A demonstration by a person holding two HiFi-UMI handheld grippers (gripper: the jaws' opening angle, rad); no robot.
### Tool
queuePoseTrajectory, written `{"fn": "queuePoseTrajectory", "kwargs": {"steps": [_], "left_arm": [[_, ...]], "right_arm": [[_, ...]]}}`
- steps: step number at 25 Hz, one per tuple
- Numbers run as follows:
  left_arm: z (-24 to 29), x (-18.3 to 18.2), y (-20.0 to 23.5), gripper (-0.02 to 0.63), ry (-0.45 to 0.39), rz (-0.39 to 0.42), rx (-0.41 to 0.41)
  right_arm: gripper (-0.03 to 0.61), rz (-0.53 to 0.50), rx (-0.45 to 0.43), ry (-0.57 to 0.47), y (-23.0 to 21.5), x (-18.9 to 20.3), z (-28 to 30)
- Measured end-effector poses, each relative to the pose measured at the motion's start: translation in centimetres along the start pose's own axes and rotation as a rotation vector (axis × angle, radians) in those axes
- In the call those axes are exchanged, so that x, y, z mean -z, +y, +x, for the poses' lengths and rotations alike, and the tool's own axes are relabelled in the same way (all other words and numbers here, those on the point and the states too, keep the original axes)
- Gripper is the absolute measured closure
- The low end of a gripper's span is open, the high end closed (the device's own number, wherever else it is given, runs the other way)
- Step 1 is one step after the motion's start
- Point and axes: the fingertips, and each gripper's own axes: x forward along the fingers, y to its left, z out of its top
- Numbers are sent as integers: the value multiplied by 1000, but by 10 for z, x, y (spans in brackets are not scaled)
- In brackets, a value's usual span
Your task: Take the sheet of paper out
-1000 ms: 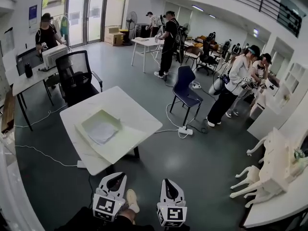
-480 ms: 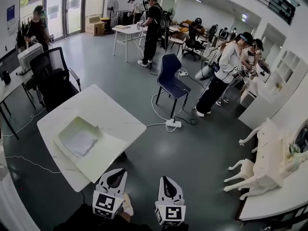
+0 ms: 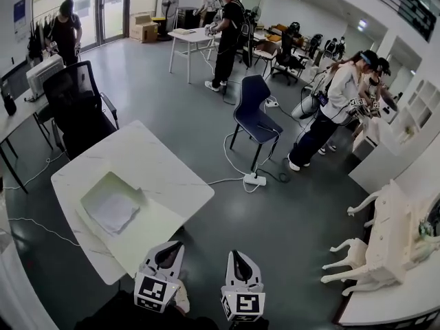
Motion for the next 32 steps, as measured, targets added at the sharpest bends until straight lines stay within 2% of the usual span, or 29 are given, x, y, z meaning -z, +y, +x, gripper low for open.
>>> {"fn": "queuePoseTrajectory", "kwargs": {"steps": [4, 9, 15, 23, 32], "left_arm": [[2, -1, 32, 588, -2, 3, -58], [-17, -1, 75, 588, 0, -12, -173], [-64, 10, 136, 588, -7, -59, -334], [-111, 10, 209, 588, -22, -143, -569], [-133, 29, 261, 588, -24, -228, -749]], "right_arm": [[561, -22, -52, -21, 11, -8, 32], [561, -8, -148, -31, 45, -22, 66], [561, -41, -310, -45, 116, -36, 102], [561, -138, -548, -62, 201, -72, 157], [561, -206, -752, -32, 268, -74, 210]]}}
